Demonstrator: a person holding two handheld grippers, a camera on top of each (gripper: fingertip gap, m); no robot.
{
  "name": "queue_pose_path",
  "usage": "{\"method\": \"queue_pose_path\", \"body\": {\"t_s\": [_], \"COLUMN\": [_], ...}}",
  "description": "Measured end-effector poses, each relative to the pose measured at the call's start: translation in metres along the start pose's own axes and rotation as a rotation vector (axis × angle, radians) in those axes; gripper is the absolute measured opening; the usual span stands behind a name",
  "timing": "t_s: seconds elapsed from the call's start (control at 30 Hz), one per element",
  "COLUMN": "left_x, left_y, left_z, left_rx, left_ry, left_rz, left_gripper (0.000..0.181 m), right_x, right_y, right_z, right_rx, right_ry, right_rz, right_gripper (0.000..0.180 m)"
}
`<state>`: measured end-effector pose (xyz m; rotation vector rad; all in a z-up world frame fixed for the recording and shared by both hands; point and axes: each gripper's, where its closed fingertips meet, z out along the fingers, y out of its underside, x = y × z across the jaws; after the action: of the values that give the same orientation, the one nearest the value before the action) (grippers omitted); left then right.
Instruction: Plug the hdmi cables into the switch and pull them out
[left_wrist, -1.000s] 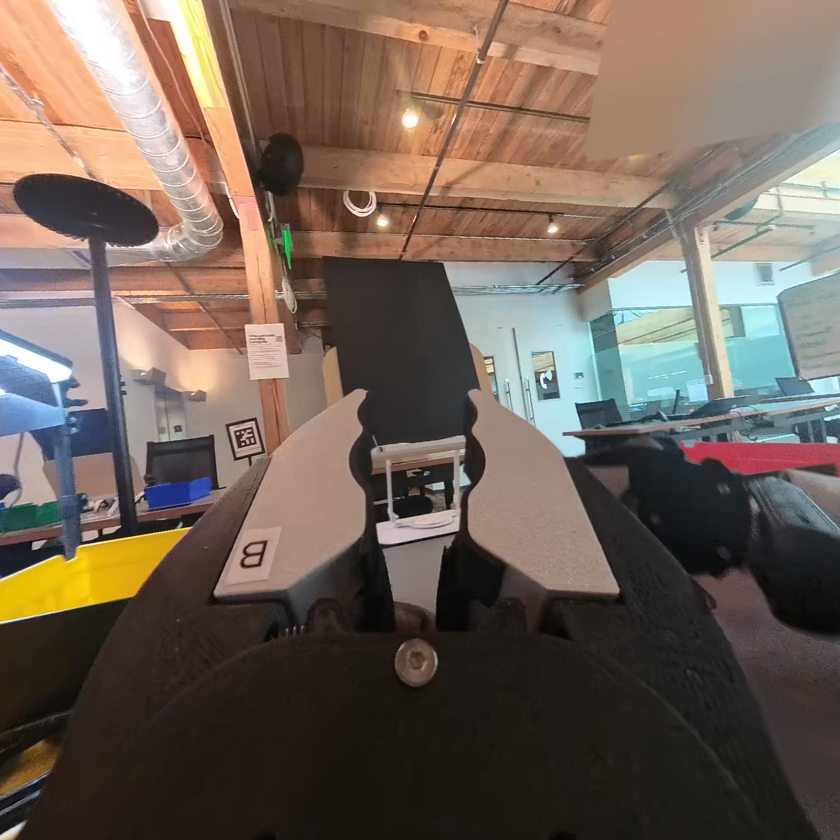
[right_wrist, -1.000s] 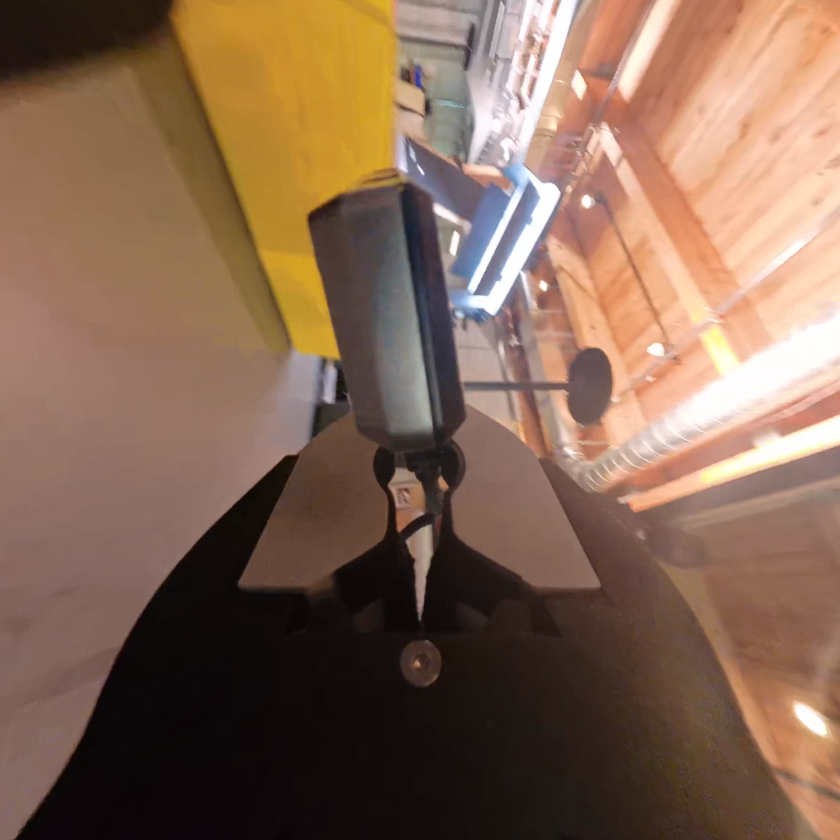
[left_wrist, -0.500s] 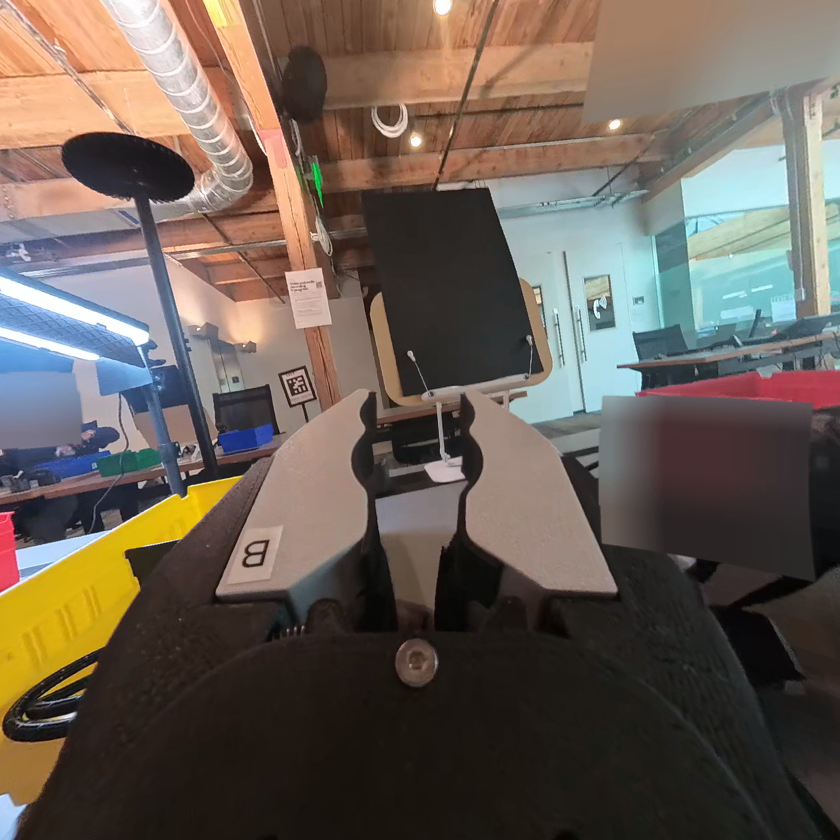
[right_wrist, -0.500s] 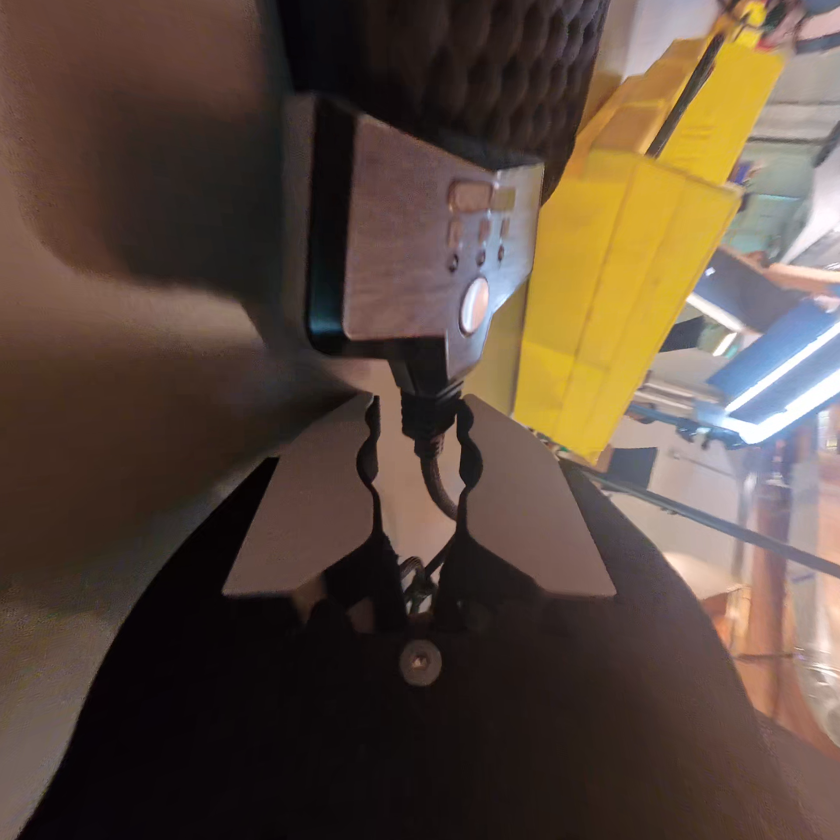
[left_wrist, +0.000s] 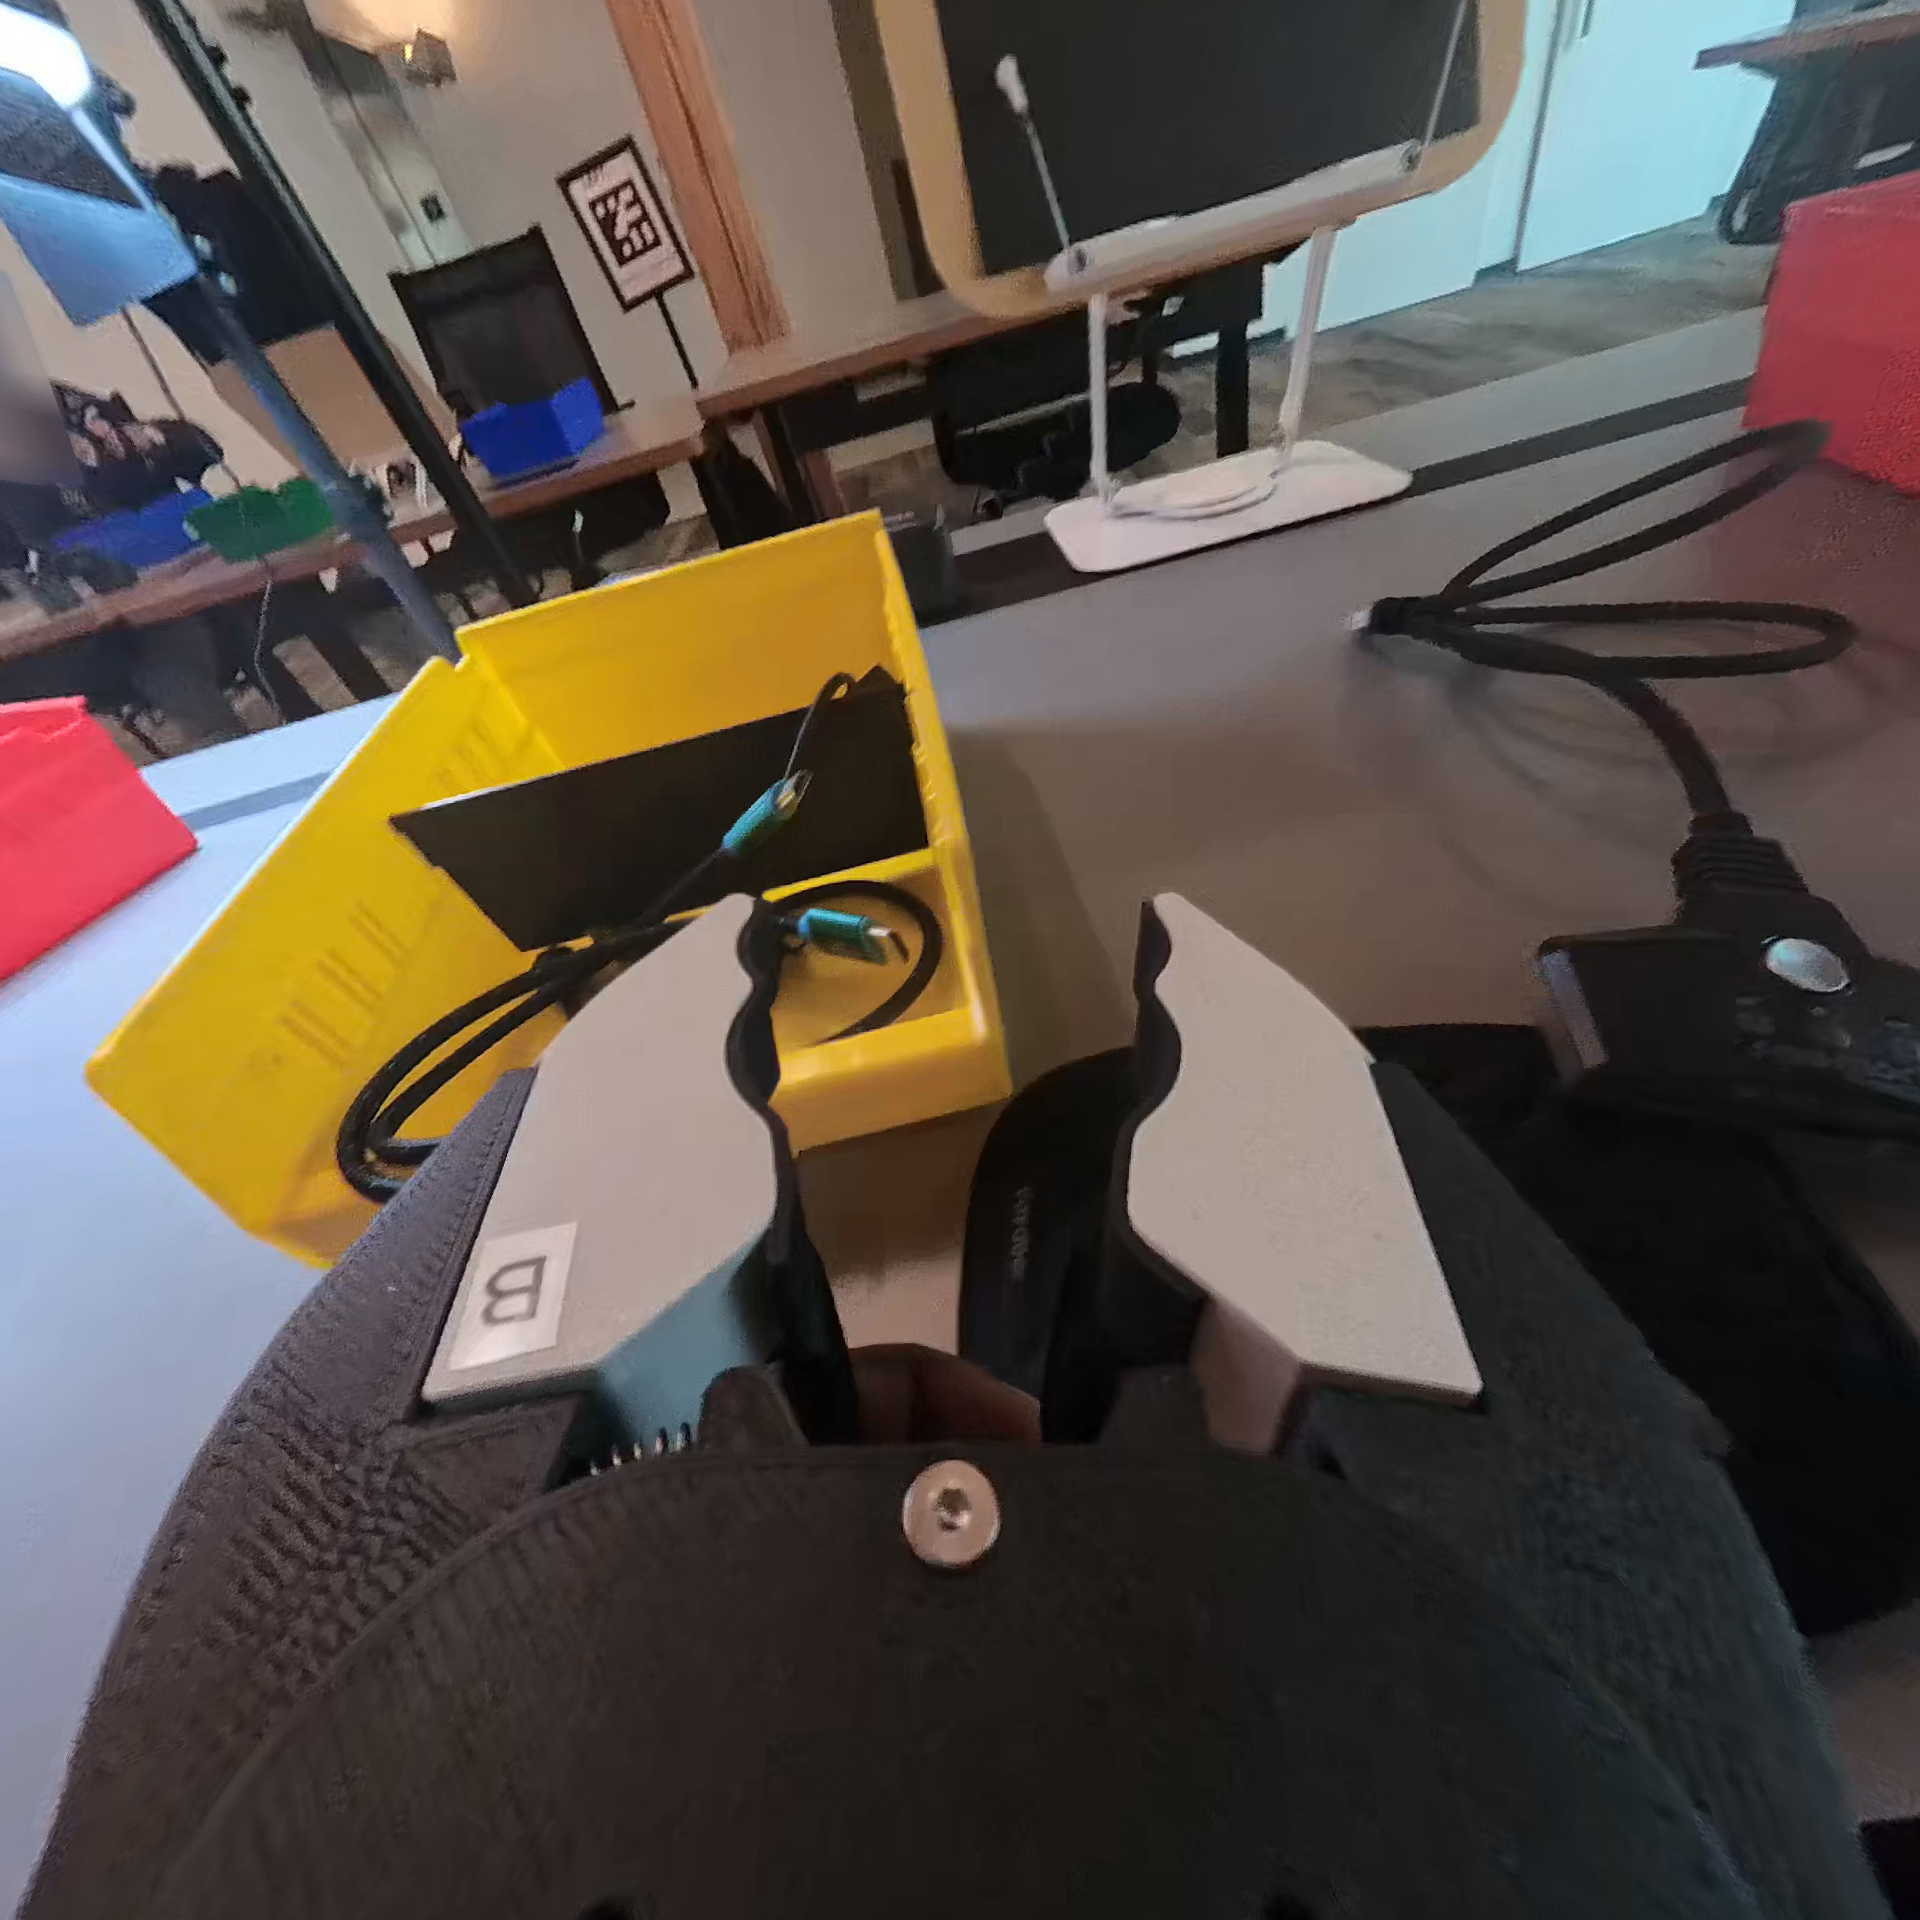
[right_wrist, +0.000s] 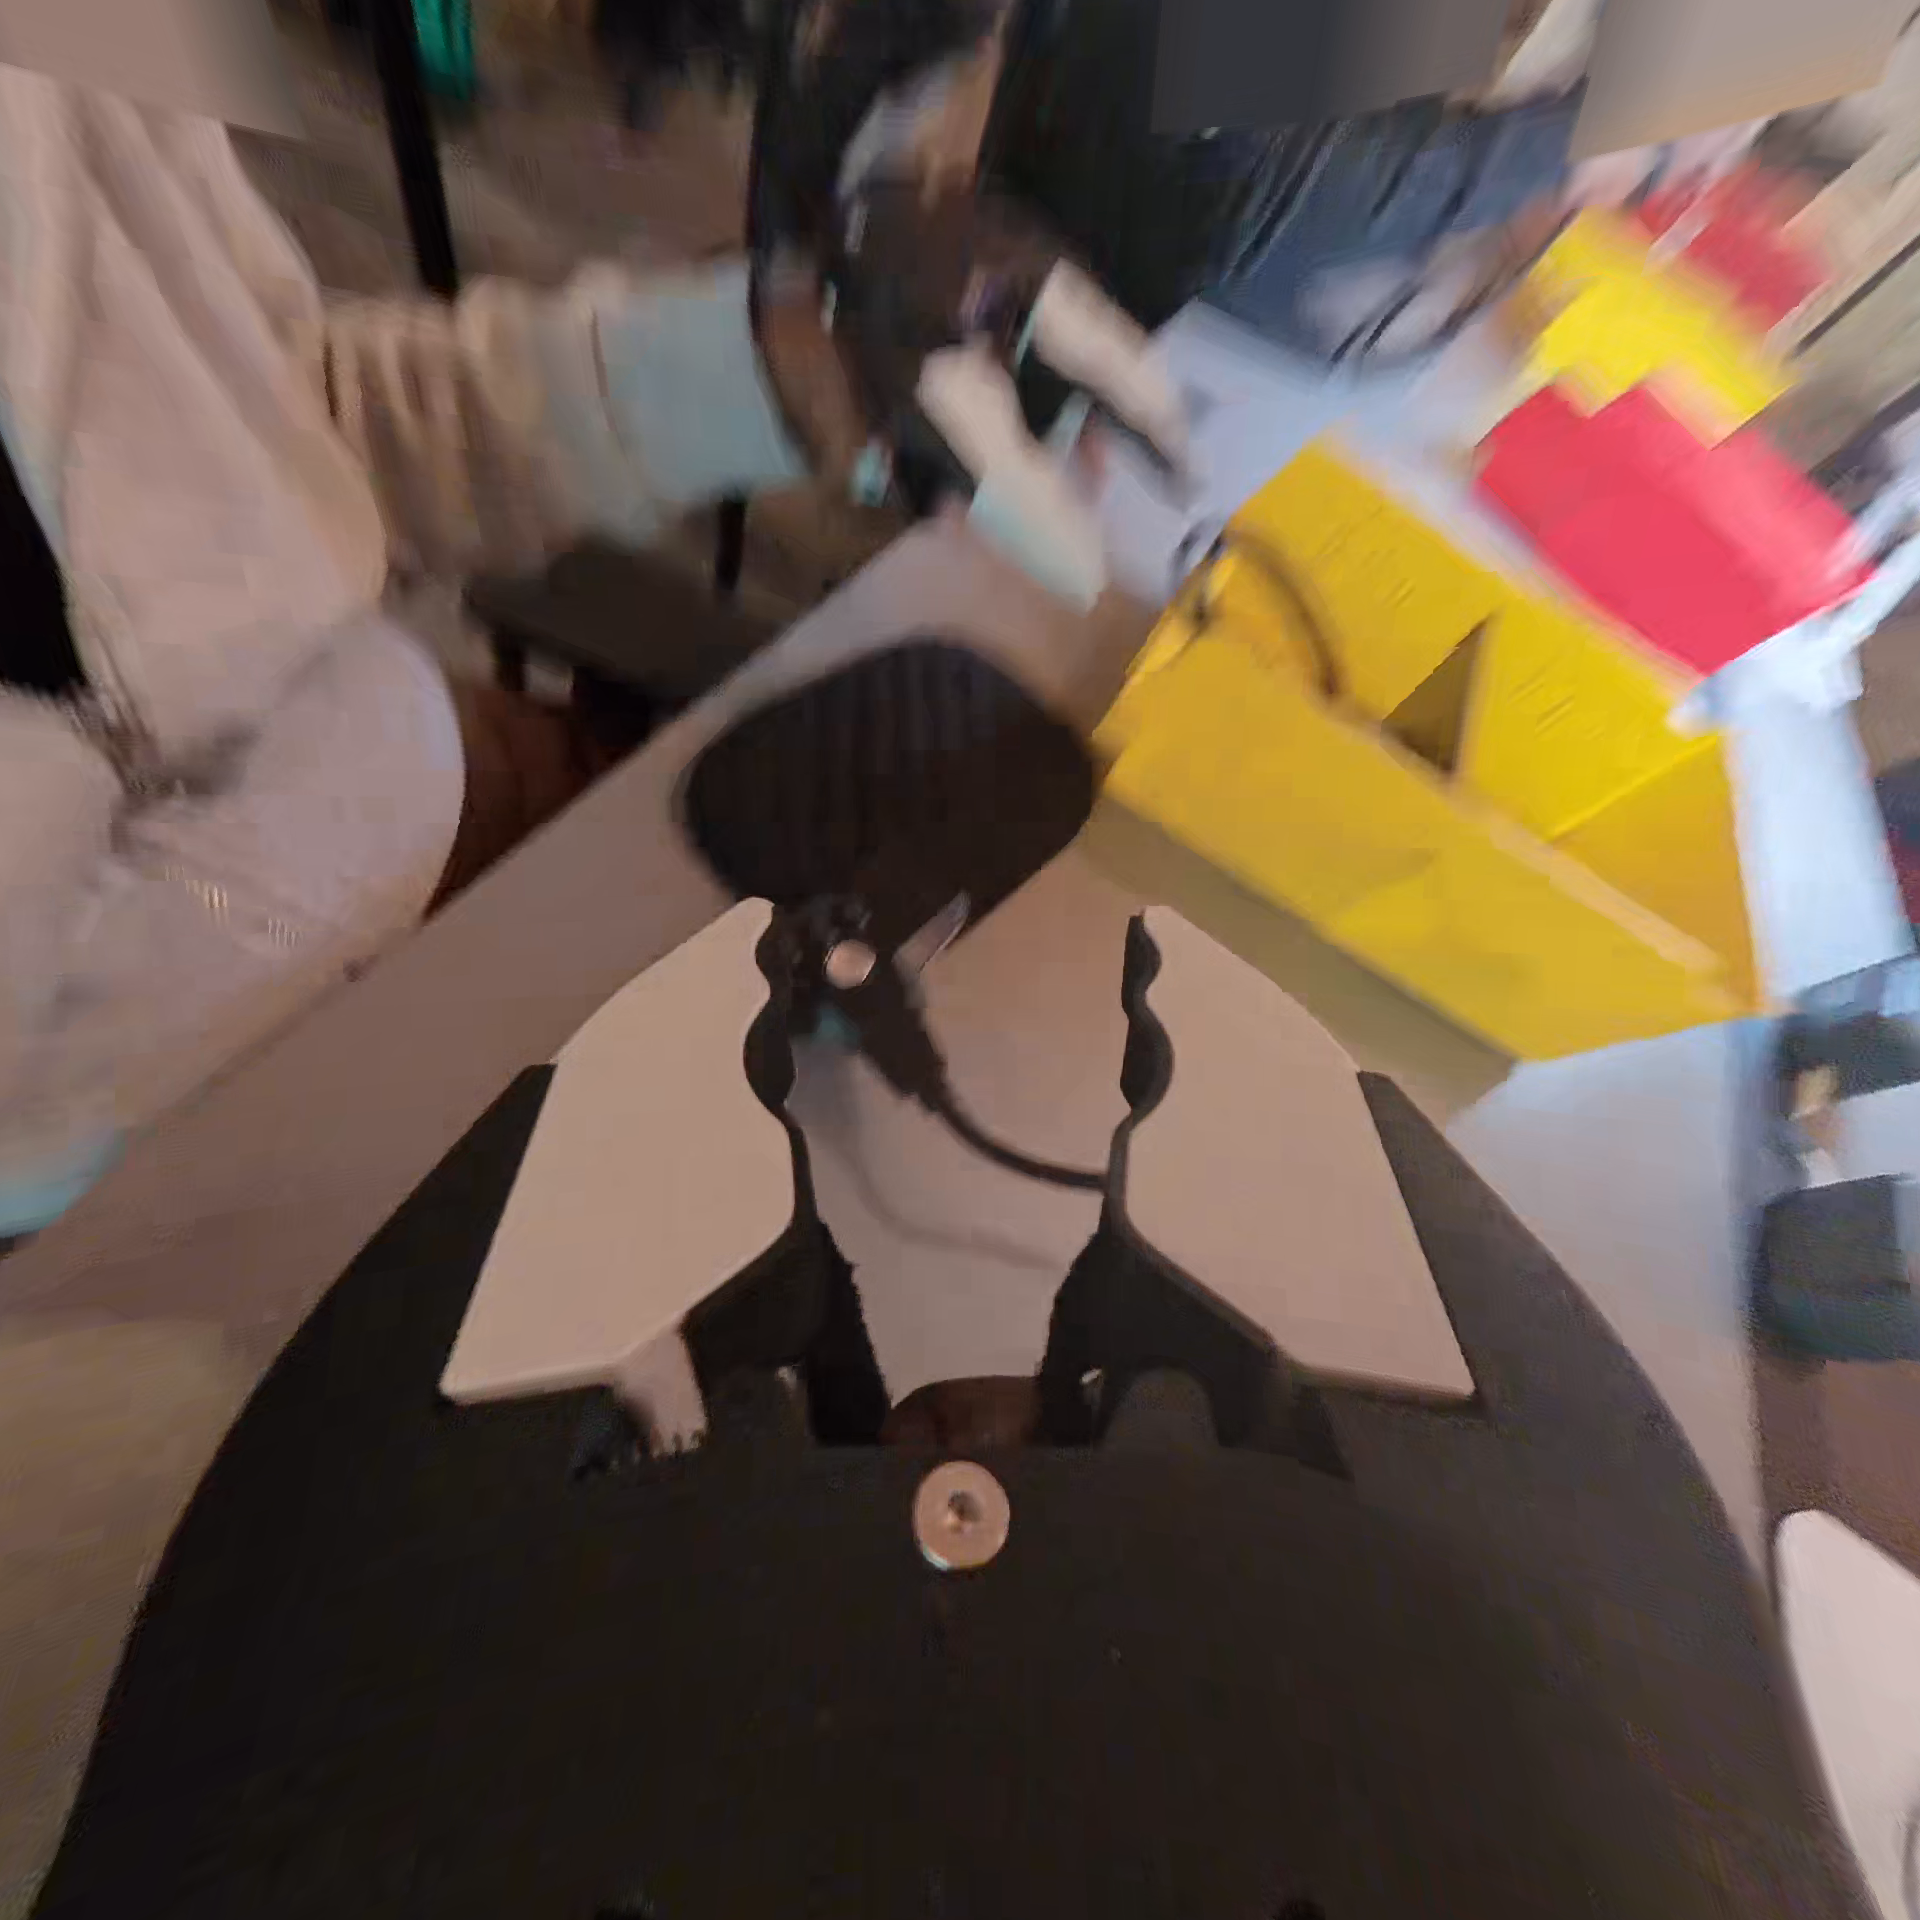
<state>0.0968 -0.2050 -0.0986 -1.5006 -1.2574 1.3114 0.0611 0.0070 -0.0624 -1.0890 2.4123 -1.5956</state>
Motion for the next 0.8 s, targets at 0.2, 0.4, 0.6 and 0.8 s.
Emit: {"method": "queue_pose_path", "body": {"t_s": [0.2, 0.4, 0.6, 0.8], "left_x": [-0.032, -0.064, -0.07, -0.095], "left_y": [0.007, 0.013, 0.045, 0.027], "left_z": [0.01, 0.076, 0.126, 0.123], "left_rx": [-0.17, -0.402, -0.578, -0.559], "left_ry": [-0.004, 0.068, 0.133, 0.062], "left_rz": [0.072, 0.359, 0.545, 0.575], "left_gripper": [0.055, 0.043, 0.032, 0.01], "right_x": [0.021, 0.017, 0.014, 0.021], "right_y": [-0.065, -0.091, -0.096, -0.092], "right_z": [-0.096, -0.142, -0.154, -0.161], "right_rx": [0.362, 0.449, 0.432, 0.423], "right_ry": [0.258, 0.408, 0.471, 0.518], "right_rz": [-0.07, -0.173, -0.235, -0.232], "right_gripper": [0.06, 0.058, 0.057, 0.056]}}
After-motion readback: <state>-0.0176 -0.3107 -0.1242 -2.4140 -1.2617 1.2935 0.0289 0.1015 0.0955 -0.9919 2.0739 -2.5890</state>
